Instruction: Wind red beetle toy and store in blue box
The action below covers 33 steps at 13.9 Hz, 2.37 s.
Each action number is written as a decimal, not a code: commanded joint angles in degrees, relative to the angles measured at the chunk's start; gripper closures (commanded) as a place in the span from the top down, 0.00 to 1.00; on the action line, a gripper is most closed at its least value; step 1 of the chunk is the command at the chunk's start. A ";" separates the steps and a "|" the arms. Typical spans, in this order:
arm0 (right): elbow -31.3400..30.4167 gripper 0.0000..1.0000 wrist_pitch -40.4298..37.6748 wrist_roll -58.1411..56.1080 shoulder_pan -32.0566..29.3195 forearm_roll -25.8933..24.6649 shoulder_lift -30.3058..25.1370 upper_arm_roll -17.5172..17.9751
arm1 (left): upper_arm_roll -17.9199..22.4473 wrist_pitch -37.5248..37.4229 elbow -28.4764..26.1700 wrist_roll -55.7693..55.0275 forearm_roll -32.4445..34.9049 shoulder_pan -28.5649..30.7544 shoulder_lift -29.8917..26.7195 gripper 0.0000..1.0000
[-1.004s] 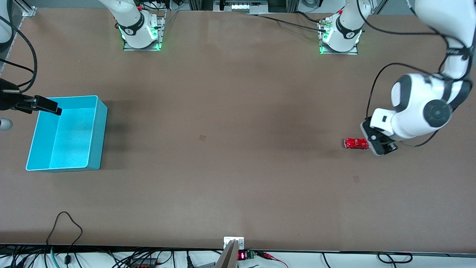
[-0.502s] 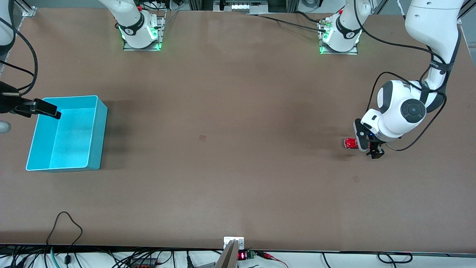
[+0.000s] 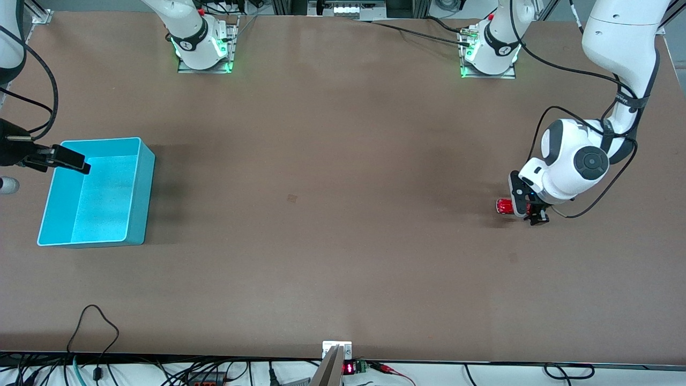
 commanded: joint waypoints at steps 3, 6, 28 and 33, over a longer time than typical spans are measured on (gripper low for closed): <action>0.37 1.00 0.25 0.49 -0.72 0.28 0.01 0.05 | -0.78 0.62 -0.42 1.29 0.76 0.25 0.59 0.32; 0.45 1.00 0.25 0.49 -0.46 -0.07 -0.07 0.05 | -0.78 0.62 -0.15 5.33 0.76 0.34 0.68 0.23; 0.37 1.00 0.25 0.49 -0.72 0.28 0.01 0.05 | -0.78 0.54 3.80 17.90 0.76 14.93 2.97 1.00; 0.37 1.00 0.25 0.49 -0.63 0.37 0.01 0.05 | -3.07 -8.83 7.22 19.23 0.67 14.49 -2.39 1.00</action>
